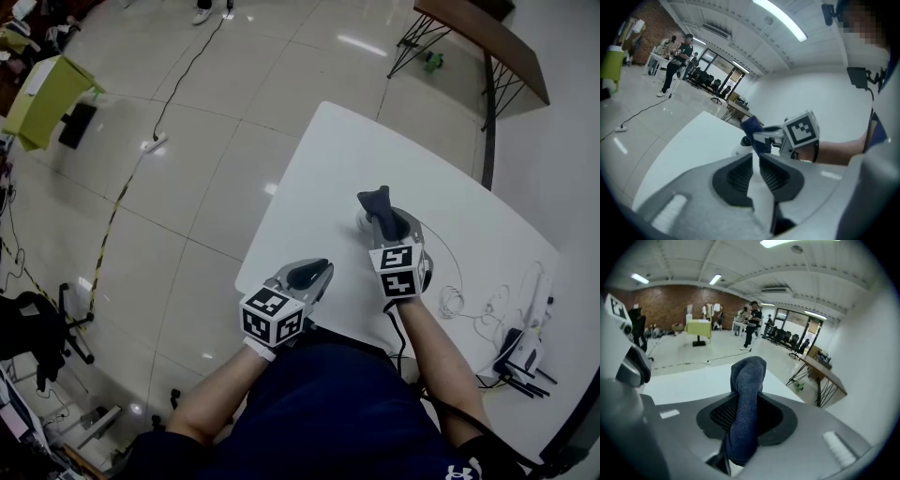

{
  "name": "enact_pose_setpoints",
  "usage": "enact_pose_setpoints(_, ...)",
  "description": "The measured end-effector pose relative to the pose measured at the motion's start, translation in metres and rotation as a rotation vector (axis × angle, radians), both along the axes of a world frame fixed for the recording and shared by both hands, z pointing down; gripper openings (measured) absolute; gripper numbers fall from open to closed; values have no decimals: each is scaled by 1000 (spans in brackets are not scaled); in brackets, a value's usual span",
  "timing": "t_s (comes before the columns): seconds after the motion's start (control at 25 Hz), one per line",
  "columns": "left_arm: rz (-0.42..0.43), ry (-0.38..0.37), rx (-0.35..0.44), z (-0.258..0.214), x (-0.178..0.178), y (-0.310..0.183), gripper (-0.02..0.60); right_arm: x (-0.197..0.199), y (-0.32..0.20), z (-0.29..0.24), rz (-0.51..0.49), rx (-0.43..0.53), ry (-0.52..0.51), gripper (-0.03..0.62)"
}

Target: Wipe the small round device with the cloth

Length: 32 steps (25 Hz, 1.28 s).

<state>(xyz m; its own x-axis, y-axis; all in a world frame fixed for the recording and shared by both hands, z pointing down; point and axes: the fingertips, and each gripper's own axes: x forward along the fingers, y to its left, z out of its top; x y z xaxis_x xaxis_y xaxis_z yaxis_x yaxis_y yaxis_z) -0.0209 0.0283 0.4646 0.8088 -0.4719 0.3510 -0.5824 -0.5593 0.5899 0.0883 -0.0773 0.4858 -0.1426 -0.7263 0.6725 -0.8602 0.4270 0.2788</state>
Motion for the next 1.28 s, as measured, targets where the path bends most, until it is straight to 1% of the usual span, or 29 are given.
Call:
enact_pose_setpoints(0.04, -3, 1, -3, 0, -3, -1, 43, -9, -1, 0, -36, 12, 69, 110)
enact_pose_setpoints(0.12, -7, 1, -9, 1, -8, -2, 43, -24, 0, 7, -86, 15, 166, 110)
enact_pose_setpoints(0.24, -10, -1, -19, 4, -16, -2, 43, -38, 3, 22, -126, 0, 261, 110)
enact_pose_setpoints(0.4, -3, -14, -35, 10, -24, -2, 43, -48, 5, 40, -164, 1, 380, 110)
enact_pose_setpoints(0.52, 3, -19, -43, 13, -28, -4, 43, -55, 9, 53, -187, -7, 429, 110)
enact_pose_setpoints(0.8, 18, -25, -46, 12, -27, -10, 43, -56, 16, 88, -215, -77, 454, 110)
enact_pose_setpoints(0.88, 19, -27, -45, 12, -26, -12, 43, -58, 19, 92, -234, -87, 444, 110)
enact_pose_setpoints(0.96, 20, -31, -43, 13, -25, -12, 43, -62, 22, 87, -245, -82, 391, 110)
enact_pose_setpoints(1.0, 22, -32, -42, 13, -24, -12, 43, -64, 23, 80, -240, -74, 343, 110)
enact_pose_setpoints(1.12, 30, -35, -38, 13, -18, -13, 43, -62, 19, 47, -192, -36, 154, 110)
enact_pose_setpoints(1.2, 39, -41, -28, 11, -9, -14, 43, -49, 14, 22, -155, -3, 51, 110)
enact_pose_setpoints(1.28, 59, -71, 13, 7, 4, -17, 43, -30, 9, 2, -129, 23, -23, 110)
